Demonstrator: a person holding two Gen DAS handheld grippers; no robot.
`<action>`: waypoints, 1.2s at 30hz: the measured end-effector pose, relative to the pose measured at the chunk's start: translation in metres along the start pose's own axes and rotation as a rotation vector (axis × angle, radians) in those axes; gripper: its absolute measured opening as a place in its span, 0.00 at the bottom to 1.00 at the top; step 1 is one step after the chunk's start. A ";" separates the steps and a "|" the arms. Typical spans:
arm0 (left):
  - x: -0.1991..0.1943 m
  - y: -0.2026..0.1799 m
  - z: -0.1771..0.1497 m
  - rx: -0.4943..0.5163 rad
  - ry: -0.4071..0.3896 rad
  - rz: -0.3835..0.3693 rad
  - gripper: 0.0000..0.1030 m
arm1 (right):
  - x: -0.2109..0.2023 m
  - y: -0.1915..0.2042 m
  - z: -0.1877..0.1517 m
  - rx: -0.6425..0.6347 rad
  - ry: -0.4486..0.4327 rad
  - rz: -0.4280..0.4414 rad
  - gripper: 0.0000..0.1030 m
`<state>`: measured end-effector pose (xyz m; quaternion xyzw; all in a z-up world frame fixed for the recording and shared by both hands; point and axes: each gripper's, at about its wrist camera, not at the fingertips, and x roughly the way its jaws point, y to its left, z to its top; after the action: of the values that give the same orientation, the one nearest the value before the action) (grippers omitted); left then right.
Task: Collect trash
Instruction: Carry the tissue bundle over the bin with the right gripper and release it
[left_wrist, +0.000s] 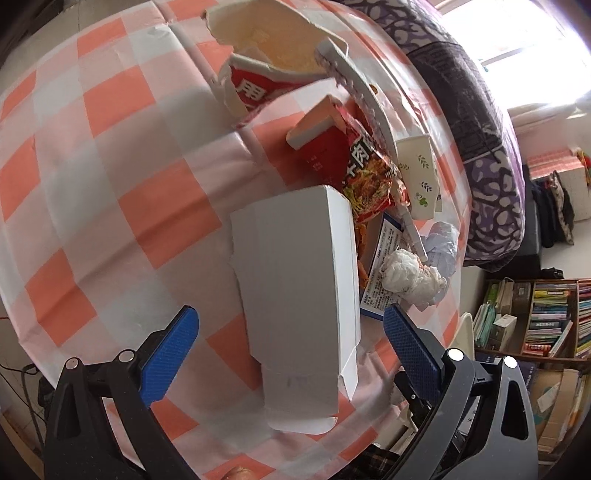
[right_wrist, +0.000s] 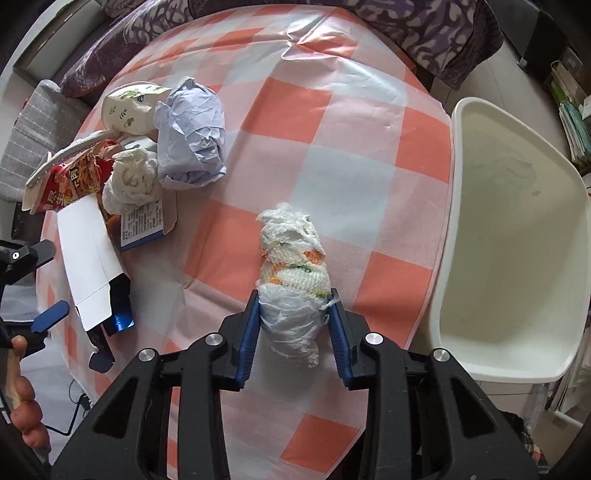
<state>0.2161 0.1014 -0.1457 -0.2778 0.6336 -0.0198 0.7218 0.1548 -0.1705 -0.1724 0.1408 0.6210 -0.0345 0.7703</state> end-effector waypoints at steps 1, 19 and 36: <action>0.006 -0.003 -0.001 -0.007 0.003 0.004 0.94 | -0.002 -0.001 0.000 0.010 -0.001 0.024 0.32; 0.031 -0.016 -0.010 -0.057 -0.076 0.156 0.63 | -0.044 -0.015 0.005 0.032 -0.132 0.110 0.32; -0.025 0.001 -0.029 0.071 -0.207 0.021 0.39 | -0.062 -0.025 -0.002 0.043 -0.217 0.089 0.33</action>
<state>0.1845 0.1006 -0.1250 -0.2461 0.5576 -0.0057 0.7928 0.1327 -0.2017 -0.1171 0.1802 0.5261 -0.0285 0.8306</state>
